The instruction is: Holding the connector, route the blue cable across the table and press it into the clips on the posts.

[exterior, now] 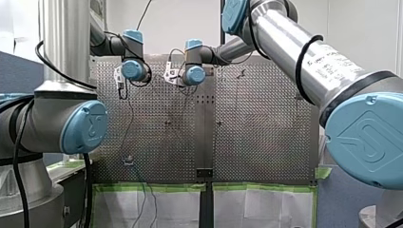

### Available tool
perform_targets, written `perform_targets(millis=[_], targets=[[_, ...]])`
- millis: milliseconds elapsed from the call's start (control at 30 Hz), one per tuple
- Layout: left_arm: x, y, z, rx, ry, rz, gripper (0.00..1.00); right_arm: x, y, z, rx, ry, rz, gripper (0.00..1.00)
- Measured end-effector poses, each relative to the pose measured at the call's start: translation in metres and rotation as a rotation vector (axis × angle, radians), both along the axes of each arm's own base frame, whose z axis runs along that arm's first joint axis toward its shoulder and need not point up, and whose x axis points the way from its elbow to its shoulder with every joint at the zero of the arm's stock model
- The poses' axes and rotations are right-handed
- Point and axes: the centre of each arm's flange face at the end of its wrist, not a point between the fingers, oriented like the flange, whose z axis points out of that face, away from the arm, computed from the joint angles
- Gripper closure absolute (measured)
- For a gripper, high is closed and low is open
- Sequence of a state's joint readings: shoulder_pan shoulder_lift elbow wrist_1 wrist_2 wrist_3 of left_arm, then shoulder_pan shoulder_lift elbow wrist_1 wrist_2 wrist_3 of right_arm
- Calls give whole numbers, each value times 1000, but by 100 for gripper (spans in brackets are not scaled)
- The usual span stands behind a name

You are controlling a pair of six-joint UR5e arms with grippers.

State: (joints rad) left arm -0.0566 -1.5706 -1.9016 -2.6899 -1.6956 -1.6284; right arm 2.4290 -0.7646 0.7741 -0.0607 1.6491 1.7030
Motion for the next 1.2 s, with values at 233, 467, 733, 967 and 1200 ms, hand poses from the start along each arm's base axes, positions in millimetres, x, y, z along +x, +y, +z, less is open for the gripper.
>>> perform_targets(millis=[233, 467, 733, 967, 1200], targets=[[7, -5, 5, -1, -23, 0, 0, -2, -4, 0, 1, 1, -5, 100], [25, -10, 10, 5, -31, 13, 0, -3, -5, -1, 1, 1, -6, 100], [47, -11, 10, 9, -30, 24, 0, -3, -5, -1, 0, 2, -7, 100], [53, -10, 8, 12, -28, 29, 0, -4, -7, -1, -1, 4, -9, 100], [54, -8, 8, 12, -27, 32, 32, -5, -8, -1, -1, 4, -11, 100]])
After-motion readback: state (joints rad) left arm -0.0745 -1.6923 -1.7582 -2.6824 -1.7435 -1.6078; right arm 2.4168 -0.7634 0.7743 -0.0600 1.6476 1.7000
